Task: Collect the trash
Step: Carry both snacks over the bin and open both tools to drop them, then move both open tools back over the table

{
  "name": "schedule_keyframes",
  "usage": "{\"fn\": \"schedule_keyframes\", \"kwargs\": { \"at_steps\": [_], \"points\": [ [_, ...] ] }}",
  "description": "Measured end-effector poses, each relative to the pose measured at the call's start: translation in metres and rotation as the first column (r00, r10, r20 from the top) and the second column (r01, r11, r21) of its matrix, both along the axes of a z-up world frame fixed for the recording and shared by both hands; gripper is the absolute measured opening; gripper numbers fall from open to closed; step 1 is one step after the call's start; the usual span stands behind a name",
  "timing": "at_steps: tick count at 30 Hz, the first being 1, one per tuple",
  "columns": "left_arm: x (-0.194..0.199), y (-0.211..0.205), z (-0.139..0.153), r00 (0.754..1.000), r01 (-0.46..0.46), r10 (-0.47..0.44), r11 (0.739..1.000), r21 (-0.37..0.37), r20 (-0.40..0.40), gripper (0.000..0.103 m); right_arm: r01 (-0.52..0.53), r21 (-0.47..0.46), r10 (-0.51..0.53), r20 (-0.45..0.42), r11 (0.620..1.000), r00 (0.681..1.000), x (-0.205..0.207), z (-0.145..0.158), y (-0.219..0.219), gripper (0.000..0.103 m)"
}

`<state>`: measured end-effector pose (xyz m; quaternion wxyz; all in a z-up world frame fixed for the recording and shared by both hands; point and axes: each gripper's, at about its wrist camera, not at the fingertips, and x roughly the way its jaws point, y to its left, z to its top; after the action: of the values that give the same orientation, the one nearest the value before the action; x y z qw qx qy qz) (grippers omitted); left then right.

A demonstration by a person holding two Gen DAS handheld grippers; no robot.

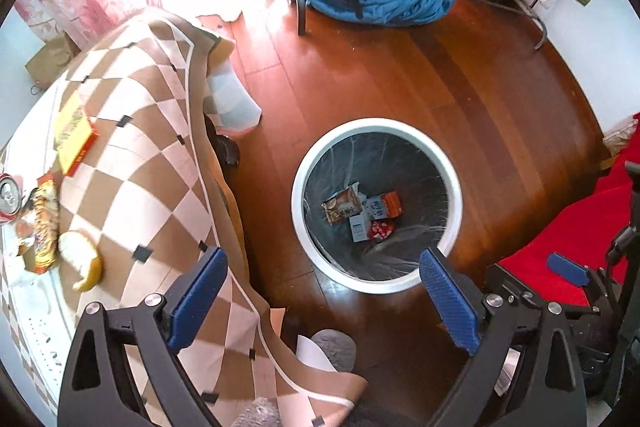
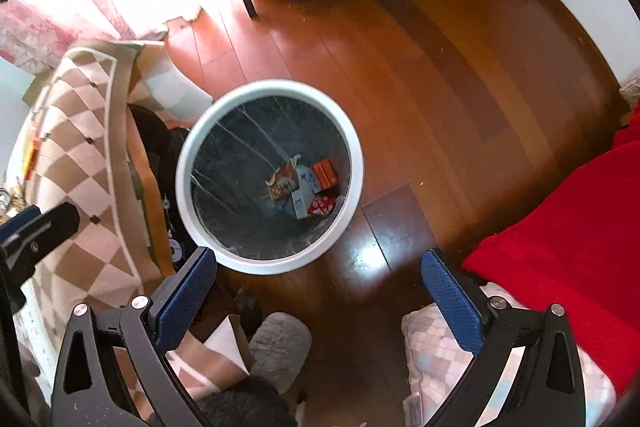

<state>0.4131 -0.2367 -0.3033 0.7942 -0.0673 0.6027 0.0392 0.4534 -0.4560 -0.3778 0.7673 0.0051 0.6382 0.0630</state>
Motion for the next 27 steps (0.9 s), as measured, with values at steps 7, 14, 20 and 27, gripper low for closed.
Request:
{"fn": "schedule_keyframes", "kwargs": {
  "at_steps": [7, 14, 20, 27],
  "points": [
    [-0.027, 0.0, 0.054, 0.996, -0.001, 0.003, 1.0, -0.021, 0.089, 0.098, 0.007, 0.015, -0.008, 0.094, 1.0, 0.996, -0.023, 0.069, -0.001, 0.103],
    [-0.066, 0.025, 0.125, 0.972, -0.072, 0.063, 0.997, 0.032, 0.228, 0.098, -0.009, 0.114, -0.013, 0.188, 0.993, 0.982, -0.048, 0.145, 0.018, 0.103],
    [-0.096, 0.098, 0.159, 0.936, -0.216, 0.202, 0.976, 0.018, 0.29, 0.098, -0.115, 0.197, 0.068, 0.228, 0.974, 0.971, -0.065, 0.19, 0.089, 0.103],
    [-0.147, 0.235, 0.125, 0.879, -0.452, 0.434, 0.89, 0.055, 0.196, 0.1, -0.296, 0.217, 0.271, 0.139, 0.93, 0.953, -0.067, 0.144, 0.238, 0.103]
  ]
}}
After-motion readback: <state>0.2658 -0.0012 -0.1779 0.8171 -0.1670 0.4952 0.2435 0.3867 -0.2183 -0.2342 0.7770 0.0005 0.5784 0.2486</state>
